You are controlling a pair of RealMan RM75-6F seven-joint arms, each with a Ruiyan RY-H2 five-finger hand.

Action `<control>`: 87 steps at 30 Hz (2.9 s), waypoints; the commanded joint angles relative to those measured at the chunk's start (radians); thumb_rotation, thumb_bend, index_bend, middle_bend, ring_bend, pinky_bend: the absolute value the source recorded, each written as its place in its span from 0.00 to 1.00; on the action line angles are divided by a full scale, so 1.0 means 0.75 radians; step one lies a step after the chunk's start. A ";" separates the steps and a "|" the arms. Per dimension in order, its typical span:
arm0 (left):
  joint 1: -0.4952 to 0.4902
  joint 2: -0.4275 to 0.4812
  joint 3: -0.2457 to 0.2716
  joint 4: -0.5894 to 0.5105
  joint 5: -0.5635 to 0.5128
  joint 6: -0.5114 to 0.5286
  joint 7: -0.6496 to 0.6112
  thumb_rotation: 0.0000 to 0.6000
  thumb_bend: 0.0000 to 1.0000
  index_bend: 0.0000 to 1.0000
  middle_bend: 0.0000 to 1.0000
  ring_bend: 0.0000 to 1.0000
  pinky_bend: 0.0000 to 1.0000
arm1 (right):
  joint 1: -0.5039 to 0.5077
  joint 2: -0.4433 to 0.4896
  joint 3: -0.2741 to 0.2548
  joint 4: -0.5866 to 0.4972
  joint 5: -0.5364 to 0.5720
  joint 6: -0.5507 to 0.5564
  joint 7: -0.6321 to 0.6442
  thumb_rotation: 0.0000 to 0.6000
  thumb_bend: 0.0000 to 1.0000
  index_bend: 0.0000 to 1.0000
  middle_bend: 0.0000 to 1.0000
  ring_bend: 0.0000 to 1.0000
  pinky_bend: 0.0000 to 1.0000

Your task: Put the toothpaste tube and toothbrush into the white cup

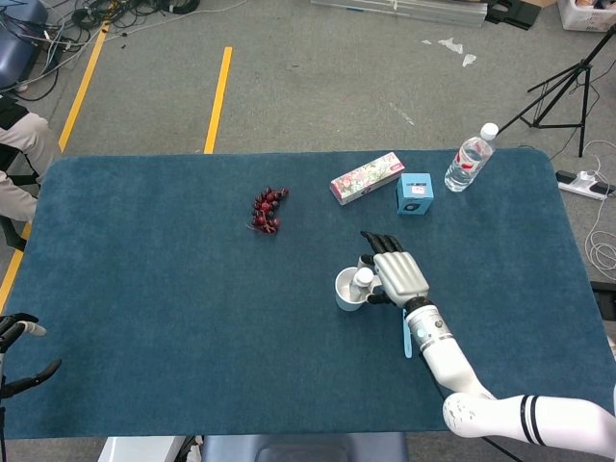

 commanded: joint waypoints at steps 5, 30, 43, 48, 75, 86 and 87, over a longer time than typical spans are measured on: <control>0.001 0.001 0.000 -0.001 0.001 0.002 -0.001 1.00 0.03 0.47 0.37 0.31 0.38 | 0.001 0.004 -0.004 0.000 -0.002 -0.006 0.002 1.00 0.25 0.43 0.06 0.00 0.06; -0.002 -0.003 0.000 -0.001 -0.004 -0.008 0.011 1.00 0.03 0.47 0.37 0.31 0.38 | -0.071 0.150 -0.012 -0.204 -0.197 0.105 0.041 1.00 0.23 0.33 0.06 0.00 0.06; -0.003 -0.010 -0.002 0.000 -0.008 -0.010 0.030 1.00 0.03 0.47 0.37 0.31 0.38 | -0.240 0.467 -0.084 -0.474 -0.431 0.311 -0.052 1.00 0.23 0.30 0.38 0.35 0.52; -0.008 -0.019 0.001 -0.001 -0.006 -0.020 0.049 1.00 0.03 0.47 0.37 0.31 0.38 | -0.277 0.574 -0.131 -0.476 -0.429 0.273 -0.072 1.00 0.25 0.30 0.58 0.65 0.73; -0.014 -0.026 0.003 -0.001 -0.012 -0.033 0.061 1.00 0.03 0.47 0.36 0.31 0.38 | -0.137 0.514 -0.329 -0.129 -0.267 -0.228 -0.282 1.00 0.82 0.30 0.87 0.90 0.94; -0.015 -0.027 0.004 0.000 -0.014 -0.037 0.061 1.00 0.03 0.47 0.36 0.31 0.38 | -0.106 0.424 -0.373 -0.069 -0.250 -0.256 -0.357 1.00 0.82 0.30 0.87 0.90 0.94; -0.016 -0.027 0.004 0.000 -0.014 -0.037 0.061 1.00 0.03 0.47 0.36 0.31 0.38 | -0.103 0.414 -0.374 -0.061 -0.246 -0.257 -0.363 1.00 0.83 0.30 0.88 0.90 0.94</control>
